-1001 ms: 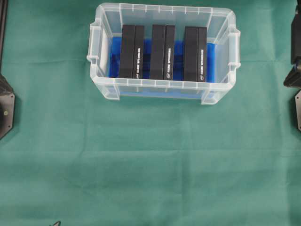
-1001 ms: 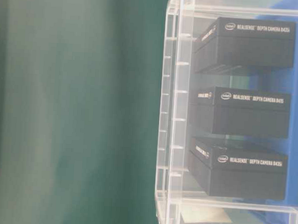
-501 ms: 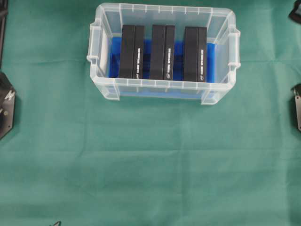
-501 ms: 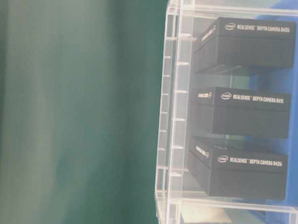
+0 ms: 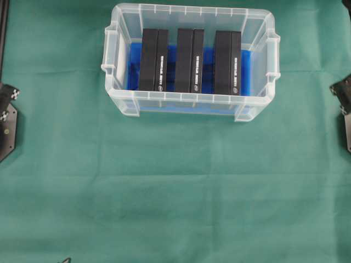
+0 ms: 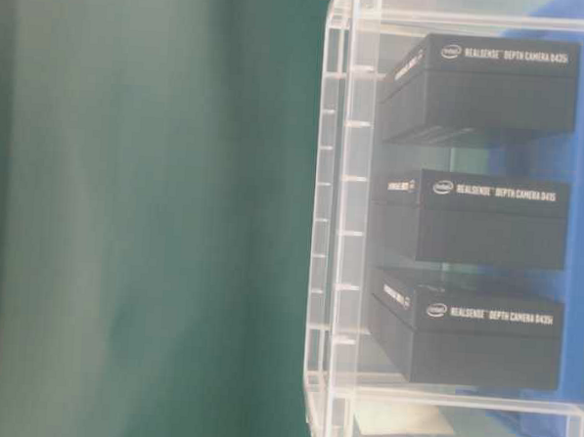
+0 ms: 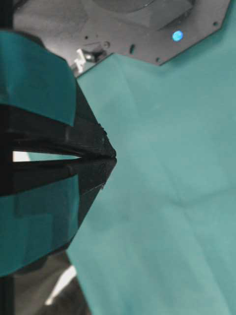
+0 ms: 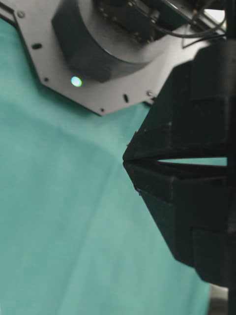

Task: Take out the box from the case.
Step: 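Open the right gripper and move it toward the case's far side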

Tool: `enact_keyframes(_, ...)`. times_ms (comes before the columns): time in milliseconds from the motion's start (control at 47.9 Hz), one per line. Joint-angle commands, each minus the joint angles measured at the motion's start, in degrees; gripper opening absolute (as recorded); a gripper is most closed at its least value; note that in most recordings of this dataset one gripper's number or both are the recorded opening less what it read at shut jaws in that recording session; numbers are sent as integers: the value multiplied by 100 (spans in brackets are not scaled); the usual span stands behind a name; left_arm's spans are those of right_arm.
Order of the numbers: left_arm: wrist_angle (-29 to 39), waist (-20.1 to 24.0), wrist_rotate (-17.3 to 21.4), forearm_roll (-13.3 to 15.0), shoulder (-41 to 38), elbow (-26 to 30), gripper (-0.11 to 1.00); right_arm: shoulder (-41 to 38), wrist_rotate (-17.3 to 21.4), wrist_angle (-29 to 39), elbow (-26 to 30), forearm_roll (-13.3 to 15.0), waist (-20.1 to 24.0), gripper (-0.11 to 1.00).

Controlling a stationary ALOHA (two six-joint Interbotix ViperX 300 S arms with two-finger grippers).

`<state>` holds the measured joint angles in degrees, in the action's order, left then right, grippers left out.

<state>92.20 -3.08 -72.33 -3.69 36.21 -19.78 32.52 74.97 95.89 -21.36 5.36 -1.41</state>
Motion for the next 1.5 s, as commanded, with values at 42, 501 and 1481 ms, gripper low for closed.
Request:
enact_keyframes(42,0,343,62,-123,9,149,1,-18,-53,-35,141,229,-316,1)
enact_keyframes(501,-492,2443,1995,-149,-114,167,2,-290,-1538,-466,193,360,-2303,1)
enact_keyframes(1481,-650,2777,2443,-79,-167,62,95,-387,-1670,-729,123,290,-2566,1)
